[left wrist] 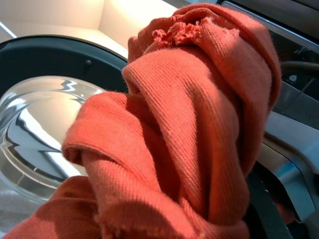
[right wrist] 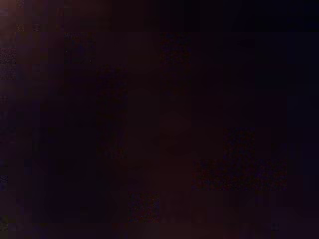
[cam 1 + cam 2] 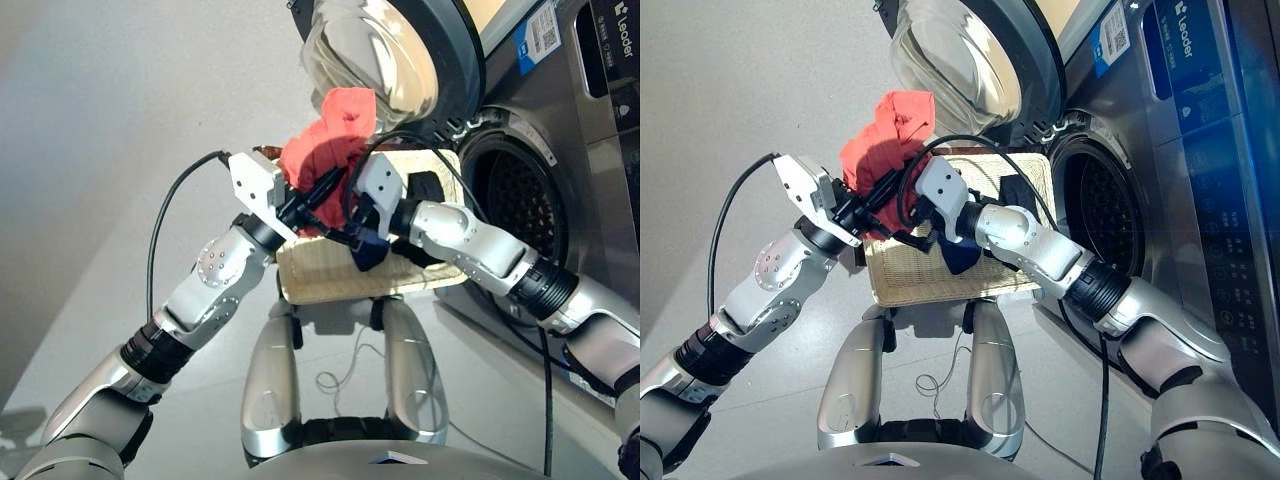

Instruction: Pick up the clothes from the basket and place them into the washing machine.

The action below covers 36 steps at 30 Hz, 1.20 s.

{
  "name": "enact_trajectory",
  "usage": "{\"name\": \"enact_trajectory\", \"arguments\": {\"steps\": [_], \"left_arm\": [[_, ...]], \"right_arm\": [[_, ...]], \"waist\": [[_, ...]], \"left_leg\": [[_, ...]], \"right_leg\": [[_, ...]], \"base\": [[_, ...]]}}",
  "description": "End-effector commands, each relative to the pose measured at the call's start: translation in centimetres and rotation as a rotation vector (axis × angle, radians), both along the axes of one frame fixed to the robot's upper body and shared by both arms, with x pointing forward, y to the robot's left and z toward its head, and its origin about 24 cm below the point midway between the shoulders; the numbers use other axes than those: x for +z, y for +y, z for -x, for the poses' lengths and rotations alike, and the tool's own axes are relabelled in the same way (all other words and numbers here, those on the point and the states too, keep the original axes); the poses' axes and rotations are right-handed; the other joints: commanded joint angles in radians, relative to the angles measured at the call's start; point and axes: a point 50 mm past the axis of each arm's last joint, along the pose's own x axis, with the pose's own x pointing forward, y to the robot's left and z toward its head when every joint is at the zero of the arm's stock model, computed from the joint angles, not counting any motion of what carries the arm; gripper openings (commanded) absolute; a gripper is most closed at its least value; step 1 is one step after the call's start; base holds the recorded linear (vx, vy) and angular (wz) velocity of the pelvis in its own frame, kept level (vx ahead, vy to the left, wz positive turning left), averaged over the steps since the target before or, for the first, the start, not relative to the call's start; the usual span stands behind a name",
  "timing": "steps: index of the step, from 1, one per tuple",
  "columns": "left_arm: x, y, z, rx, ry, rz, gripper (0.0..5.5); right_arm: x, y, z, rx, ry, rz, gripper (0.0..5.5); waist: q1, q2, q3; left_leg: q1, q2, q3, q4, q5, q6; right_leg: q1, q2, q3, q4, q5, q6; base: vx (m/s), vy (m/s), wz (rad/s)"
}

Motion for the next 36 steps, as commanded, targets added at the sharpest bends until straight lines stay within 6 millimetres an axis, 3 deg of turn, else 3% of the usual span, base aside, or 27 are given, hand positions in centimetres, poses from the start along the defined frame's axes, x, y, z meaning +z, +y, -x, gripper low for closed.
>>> {"name": "enact_trajectory", "arguments": {"steps": [1,5,6,7,8,20,21,22,23,30,34,36], "left_arm": [[4.5,-2.7,3.6,-0.201,-0.255,0.115,0.00],[4.3,-2.5,3.5,-0.192,-0.247,0.111,0.00],[4.4,-2.5,3.5,-0.192,-0.249,0.108,0.00],[4.3,-2.5,3.5,-0.190,-0.251,0.103,0.00],[4.3,-2.5,3.4,-0.185,-0.248,0.102,0.00],[3.9,-2.4,3.3,-0.166,-0.246,0.074,0.00],[3.9,-2.4,3.3,-0.165,-0.245,0.074,1.79],[3.9,-2.4,3.3,-0.165,-0.244,0.072,3.19],[3.9,-2.3,3.3,-0.163,-0.245,0.068,5.50],[3.6,-2.4,3.3,-0.145,-0.239,0.059,5.50],[3.6,-2.2,3.0,-0.099,-0.242,0.076,5.50],[3.5,-2.0,2.8,-0.074,-0.229,0.112,5.50]], "right_arm": [[5.0,3.1,1.3,0.138,-0.179,-0.120,5.50],[5.9,3.5,1.9,0.167,-0.200,-0.165,5.50],[6.2,3.5,2.1,0.175,-0.209,-0.171,4.25],[6.2,3.5,2.1,0.177,-0.211,-0.174,2.48],[6.4,3.5,2.2,0.177,-0.216,-0.181,0.00],[7.0,2.9,2.6,0.167,-0.254,-0.212,0.00],[6.9,2.8,2.5,0.163,-0.253,-0.210,0.00],[6.9,2.8,2.6,0.163,-0.262,-0.201,0.00],[7.1,2.7,2.7,0.164,-0.280,-0.192,0.00],[7.7,2.2,2.7,0.112,-0.345,-0.243,0.00],[8.1,1.2,2.6,-0.017,-0.425,-0.407,0.00],[7.3,0.4,2.0,-0.122,-0.424,-0.497,0.00]], "waist": [[0.003,0.025,-0.013],[0.005,0.017,-0.013],[0.004,0.016,-0.013],[0.002,0.016,-0.013],[0.001,0.015,-0.013],[-0.006,0.022,-0.013],[-0.006,0.022,-0.013],[-0.007,0.022,-0.013],[-0.008,0.022,-0.013],[-0.012,0.025,-0.013],[-0.016,0.032,-0.013],[-0.017,0.041,-0.013]], "left_leg": [[-0.053,0.032,-0.020,0.058,0.012,-0.030],[-0.057,0.038,-0.013,0.063,0.009,-0.030],[-0.058,0.040,-0.011,0.065,0.008,-0.030],[-0.060,0.041,-0.011,0.067,0.008,-0.030],[-0.062,0.042,-0.011,0.070,0.008,-0.030],[-0.068,0.048,-0.011,0.077,0.009,-0.035],[-0.068,0.048,-0.011,0.076,0.009,-0.036],[-0.068,0.049,-0.011,0.075,0.010,-0.036],[-0.067,0.049,-0.010,0.075,0.011,-0.037],[-0.071,0.052,-0.011,0.084,0.008,-0.037],[-0.074,0.051,-0.012,0.089,0.004,-0.035],[-0.083,0.050,-0.016,0.097,0.002,-0.034]], "right_leg": [[0.032,-0.070,0.052,-0.072,0.026,0.125],[0.024,-0.067,0.052,-0.070,0.028,0.128],[0.024,-0.067,0.053,-0.070,0.028,0.128],[0.022,-0.066,0.053,-0.069,0.027,0.128],[0.020,-0.067,0.052,-0.067,0.027,0.128],[0.016,-0.063,0.050,-0.060,0.022,0.125],[0.016,-0.063,0.051,-0.060,0.022,0.125],[0.015,-0.062,0.051,-0.061,0.022,0.125],[0.016,-0.061,0.051,-0.061,0.021,0.125],[0.015,-0.061,0.048,-0.055,0.019,0.121],[0.013,-0.061,0.050,-0.049,0.016,0.122],[0.009,-0.063,0.051,-0.045,0.015,0.122]], "base": [[0.000,0.000,0.000],[0.000,0.000,0.000],[0.000,0.000,0.000],[0.000,0.000,0.000],[0.000,0.000,0.000],[0.000,0.000,0.000],[0.000,0.000,0.000],[0.000,0.000,0.000],[0.000,0.000,0.000],[0.000,0.000,0.000],[0.000,0.000,0.000],[0.000,0.000,0.000]]}}
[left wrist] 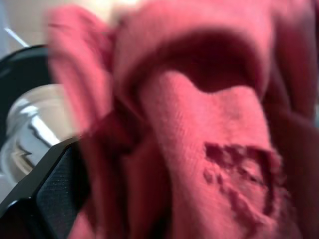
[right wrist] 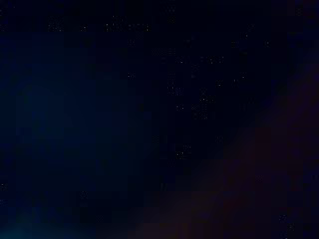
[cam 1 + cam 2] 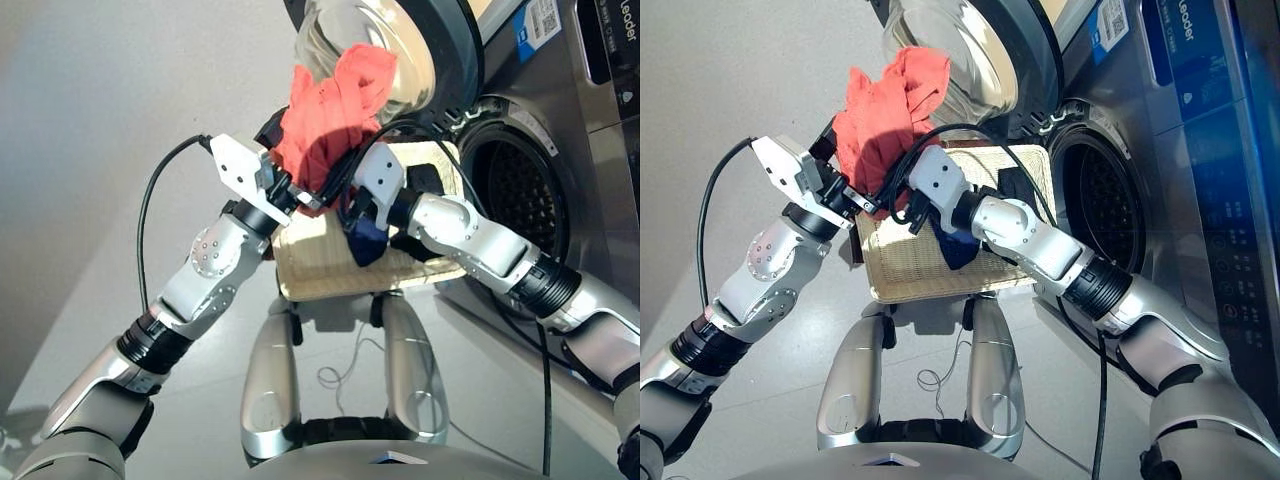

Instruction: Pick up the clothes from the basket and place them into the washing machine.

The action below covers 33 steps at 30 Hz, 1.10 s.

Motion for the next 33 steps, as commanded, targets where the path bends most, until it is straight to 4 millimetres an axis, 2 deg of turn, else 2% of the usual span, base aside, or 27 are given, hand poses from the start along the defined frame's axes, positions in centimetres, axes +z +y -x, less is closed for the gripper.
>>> {"name": "enact_trajectory", "arguments": {"steps": [1,5,6,7,9,10,12,13,14,19,21,22,26,33], "left_arm": [[2.6,-1.4,2.9,-0.096,-0.178,0.111,5.50],[2.3,-0.9,2.8,0.008,-0.244,0.128,5.50],[2.1,-0.9,2.7,0.037,-0.246,0.135,5.50],[2.1,-0.9,2.7,0.037,-0.246,0.134,5.50],[1.9,-1.2,2.7,0.043,-0.246,0.145,5.50],[1.7,-1.4,2.6,0.040,-0.242,0.143,5.50],[1.8,-1.5,2.7,0.036,-0.250,0.143,5.50],[1.9,-1.7,2.7,0.021,-0.248,0.152,5.50],[1.9,-1.7,2.7,0.021,-0.248,0.152,5.50],[1.8,-1.6,2.7,0.022,-0.245,0.153,5.50],[1.8,-1.6,2.7,0.023,-0.246,0.153,5.50],[1.9,-1.6,2.8,0.029,-0.254,0.161,5.50],[2.0,-1.7,2.9,0.029,-0.271,0.152,5.50],[2.3,-1.7,2.9,0.016,-0.264,0.170,5.50]], "right_arm": [[4.6,0.2,2.0,-0.025,-0.294,-0.249,0.00],[3.3,-1.5,2.0,-0.285,-0.470,-0.245,0.00],[1.8,-2.3,1.4,-0.394,-0.449,-0.268,0.00],[1.8,-2.3,1.4,-0.395,-0.449,-0.268,0.00],[0.2,-2.7,0.8,-0.486,-0.400,-0.326,0.00],[-1.4,-3.2,0.0,-0.555,-0.364,-0.275,0.00],[-1.8,-3.6,-0.2,-0.591,-0.352,-0.299,0.00],[-3.0,-4.5,-1.1,-0.672,-0.302,-0.309,0.00],[-3.0,-4.5,-1.1,-0.672,-0.302,-0.309,0.00],[-6.0,-8.1,-1.9,-0.866,-0.147,-0.374,0.00],[-6.2,-8.7,-1.9,-0.894,-0.139,-0.382,0.00],[-7.1,-9.9,-2.0,-0.980,-0.127,-0.379,0.00],[-8.5,-11.7,-2.0,-1.115,-0.093,-0.384,0.00],[-9.8,-15.8,-1.8,-1.331,-0.016,-0.462,0.00]], "waist": [[-0.016,0.043,-0.014],[-0.021,0.058,-0.014],[-0.024,0.064,-0.014],[-0.024,0.064,-0.014],[-0.026,0.071,-0.014],[-0.026,0.078,-0.014],[-0.026,0.081,-0.014],[-0.024,0.090,-0.014],[-0.024,0.090,-0.014],[-0.023,0.106,-0.014],[-0.023,0.108,-0.014],[-0.022,0.112,-0.014],[-0.023,0.120,-0.014],[-0.020,0.128,-0.014]], "left_leg": [[-0.057,0.045,-0.031,0.085,0.001,-0.034],[-0.062,0.041,-0.033,0.089,-0.001,-0.033],[-0.063,0.040,-0.034,0.090,0.000,-0.032],[-0.063,0.040,-0.034,0.090,0.000,-0.032],[-0.065,0.039,-0.036,0.093,-0.001,-0.030],[-0.063,0.038,-0.039,0.101,-0.009,-0.030],[-0.065,0.036,-0.039,0.100,-0.004,-0.029],[-0.064,0.036,-0.039,0.103,-0.006,-0.029],[-0.064,0.036,-0.040,0.104,-0.006,-0.029],[-0.067,0.030,-0.038,0.110,-0.010,-0.027],[-0.069,0.031,-0.039,0.111,-0.011,-0.027],[-0.073,0.030,-0.040,0.116,-0.013,-0.027],[-0.084,0.027,-0.043,0.132,-0.018,-0.028],[-0.102,0.021,-0.049,0.149,-0.029,-0.028]], "right_leg": [[0.040,-0.070,0.034,-0.043,0.000,0.123],[0.037,-0.073,0.035,-0.036,-0.005,0.124],[0.038,-0.073,0.034,-0.037,-0.005,0.125],[0.038,-0.073,0.034,-0.037,-0.005,0.125],[0.038,-0.074,0.034,-0.035,-0.006,0.125],[0.041,-0.076,0.035,-0.028,-0.014,0.126],[0.038,-0.076,0.036,-0.029,-0.010,0.125],[0.039,-0.077,0.038,-0.025,-0.013,0.126],[0.039,-0.077,0.038,-0.025,-0.013,0.126],[0.038,-0.079,0.041,-0.023,-0.014,0.128],[0.037,-0.079,0.040,-0.023,-0.014,0.127],[0.035,-0.081,0.040,-0.020,-0.016,0.127],[0.029,-0.081,0.041,-0.010,-0.021,0.127],[0.018,-0.086,0.038,0.005,-0.027,0.128]], "base": [[0.000,0.000,0.000],[0.000,0.000,0.000],[0.000,0.000,0.000],[0.000,0.000,0.000],[0.000,0.000,0.000],[0.000,0.000,0.000],[0.000,0.000,0.000],[0.000,0.000,0.000],[0.000,0.000,0.000],[0.000,0.000,0.000],[0.000,0.000,0.000],[0.000,0.000,0.000],[0.000,0.000,0.000],[0.000,0.000,0.000]]}}
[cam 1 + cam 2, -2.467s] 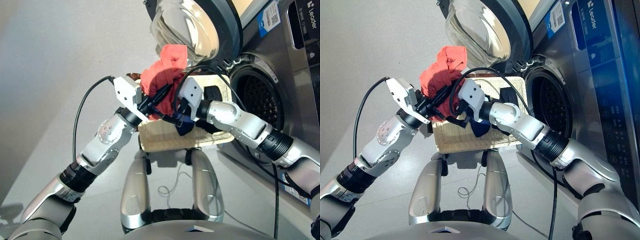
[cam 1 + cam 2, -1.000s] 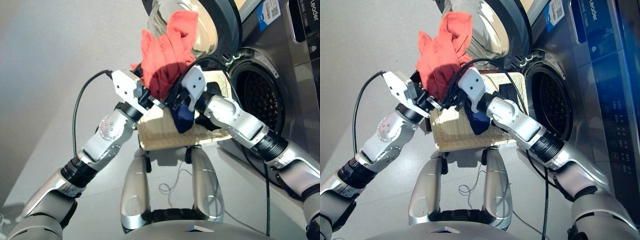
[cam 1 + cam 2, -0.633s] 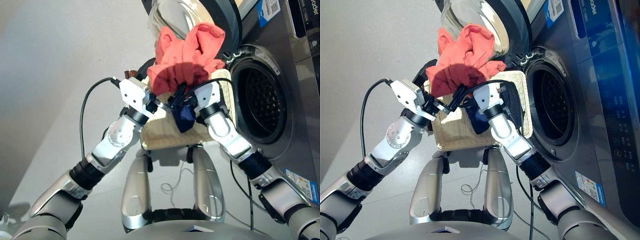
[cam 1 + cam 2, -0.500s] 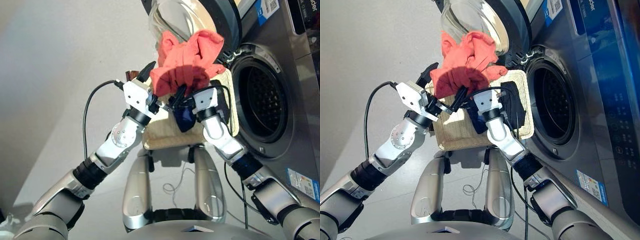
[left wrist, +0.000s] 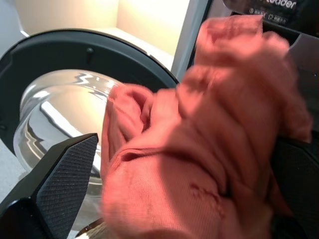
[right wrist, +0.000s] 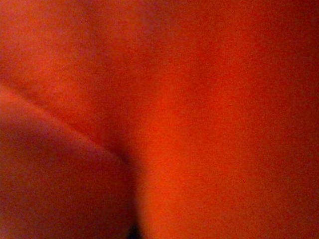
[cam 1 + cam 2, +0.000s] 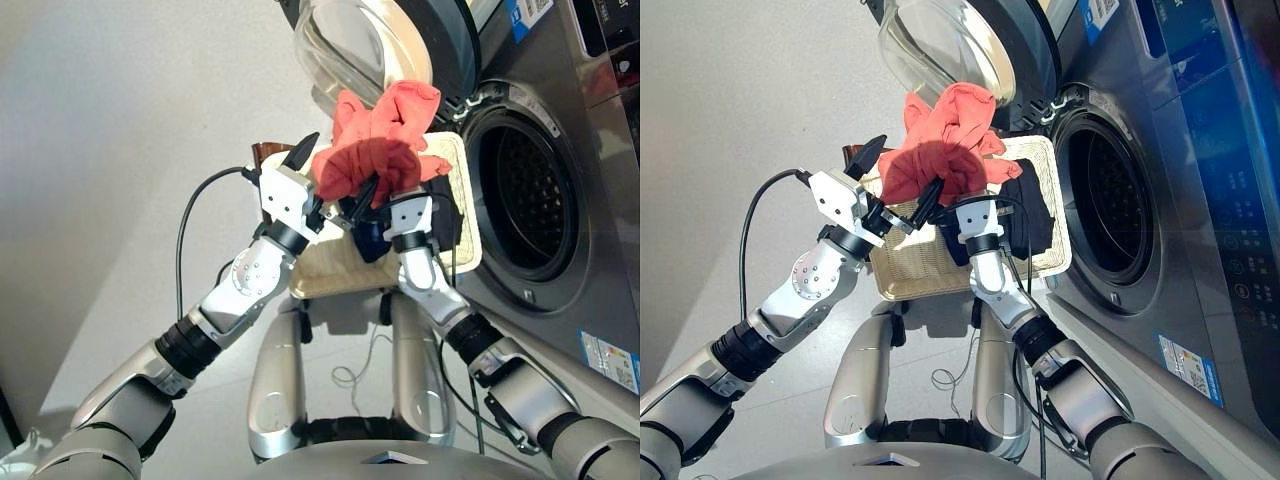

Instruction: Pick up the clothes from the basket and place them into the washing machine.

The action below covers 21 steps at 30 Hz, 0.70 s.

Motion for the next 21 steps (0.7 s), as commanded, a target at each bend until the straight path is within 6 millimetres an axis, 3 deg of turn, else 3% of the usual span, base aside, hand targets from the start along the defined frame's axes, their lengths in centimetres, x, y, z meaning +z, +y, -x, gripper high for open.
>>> {"name": "enact_trajectory", "arguments": {"steps": [1,5,13,21], "left_arm": [[4.5,0.0,3.2,-0.115,-0.240,0.159,5.50],[4.6,0.0,3.1,-0.131,-0.227,0.176,5.50],[4.7,-0.2,2.8,-0.231,-0.123,0.275,5.50],[4.9,-0.2,2.7,-0.224,-0.127,0.292,5.50]], "right_arm": [[-0.3,-10.3,0.4,-0.440,0.027,-0.211,0.00],[-0.9,-12.1,0.7,-0.511,0.053,-0.278,0.00],[-1.8,-17.5,2.3,-0.772,0.037,-0.573,0.00],[-0.1,-20.4,3.1,-0.879,-0.049,-0.626,0.00]], "waist": [[0.001,0.059,-0.015],[0.003,0.062,-0.015],[0.006,0.068,-0.015],[0.004,0.072,-0.015]], "left_leg": [[-0.070,0.023,-0.039,0.106,-0.028,-0.031],[-0.072,0.017,-0.042,0.108,-0.030,-0.031],[-0.082,0.005,-0.052,0.112,-0.036,-0.030],[-0.086,0.003,-0.050,0.110,-0.038,-0.028]], "right_leg": [[0.032,-0.082,0.037,-0.005,-0.030,0.122],[0.033,-0.087,0.037,-0.005,-0.029,0.124],[0.038,-0.091,0.036,-0.011,-0.035,0.125],[0.031,-0.090,0.042,-0.012,-0.035,0.125]], "base": [[0.000,0.000,0.000],[0.000,0.000,0.000],[0.000,0.000,0.000],[0.000,0.001,0.024]]}}
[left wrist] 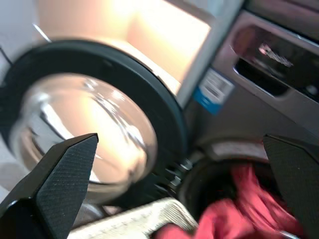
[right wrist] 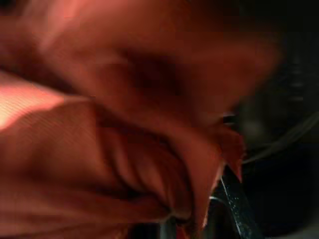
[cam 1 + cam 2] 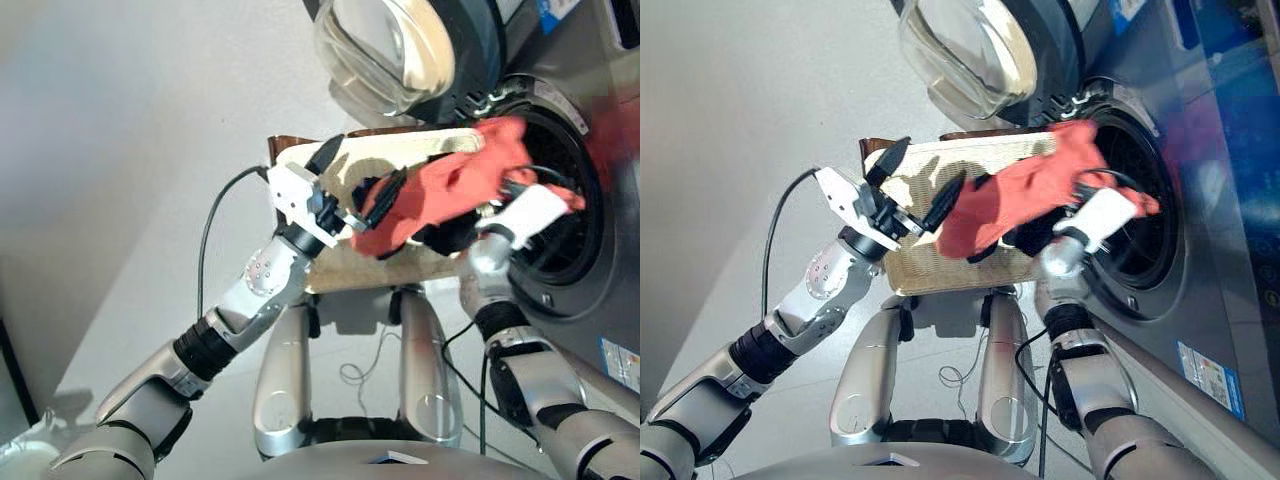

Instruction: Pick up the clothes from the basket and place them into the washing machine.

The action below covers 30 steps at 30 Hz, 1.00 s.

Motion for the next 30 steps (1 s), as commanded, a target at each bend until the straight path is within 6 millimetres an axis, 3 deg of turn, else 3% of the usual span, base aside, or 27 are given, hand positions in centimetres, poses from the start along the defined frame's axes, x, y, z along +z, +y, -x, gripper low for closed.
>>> {"name": "enact_trajectory", "arguments": {"steps": [1,9,19,23,27,30], "left_arm": [[3.2,0.0,2.3,-0.070,-0.157,0.125,5.50],[3.2,0.0,2.1,-0.070,-0.145,0.132,5.50],[3.8,0.0,2.3,-0.079,-0.153,0.163,5.50],[3.7,0.1,2.6,-0.087,-0.141,0.184,5.50],[3.4,0.0,2.8,-0.087,-0.133,0.173,5.50],[3.7,-0.3,3.0,-0.087,-0.147,0.174,5.50]], "right_arm": [[3.4,-3.0,0.8,-0.127,-0.159,0.034,0.00],[5.0,-4.3,1.1,-0.203,-0.232,0.028,0.00],[5.4,-5.7,1.3,-0.199,-0.209,0.032,0.00],[5.2,-6.1,1.1,-0.129,-0.119,0.097,0.00],[5.2,-5.7,0.6,0.025,0.024,0.275,0.00],[5.4,-5.7,0.3,0.041,0.032,0.284,0.00]], "waist": [[-0.019,0.022,-0.015],[-0.017,0.027,-0.015],[-0.009,0.033,-0.014],[-0.004,0.031,-0.014],[-0.008,0.014,-0.014],[-0.009,0.007,-0.014]], "left_leg": [[-0.040,0.022,-0.020,0.084,-0.037,-0.039],[-0.039,0.023,-0.020,0.084,-0.038,-0.038],[-0.100,0.015,-0.032,0.108,-0.040,-0.037],[-0.174,0.019,-0.037,0.164,-0.053,-0.038],[-0.293,0.030,-0.047,0.261,-0.076,-0.039],[-0.371,0.033,-0.057,0.334,-0.102,-0.040]], "right_leg": [[0.049,-0.067,0.065,-0.021,-0.035,0.116],[0.048,-0.067,0.066,-0.021,-0.036,0.117],[-0.014,-0.065,0.073,0.007,-0.040,0.116],[-0.090,-0.059,0.084,0.068,-0.054,0.109],[-0.209,-0.050,0.092,0.179,-0.080,0.095],[-0.285,-0.049,0.100,0.254,-0.105,0.088]], "base": [[0.000,0.000,0.000],[0.000,0.000,0.000],[0.000,0.000,0.000],[-0.029,-0.015,0.062],[-0.032,-0.021,0.050],[-0.019,-0.012,0.017]]}}
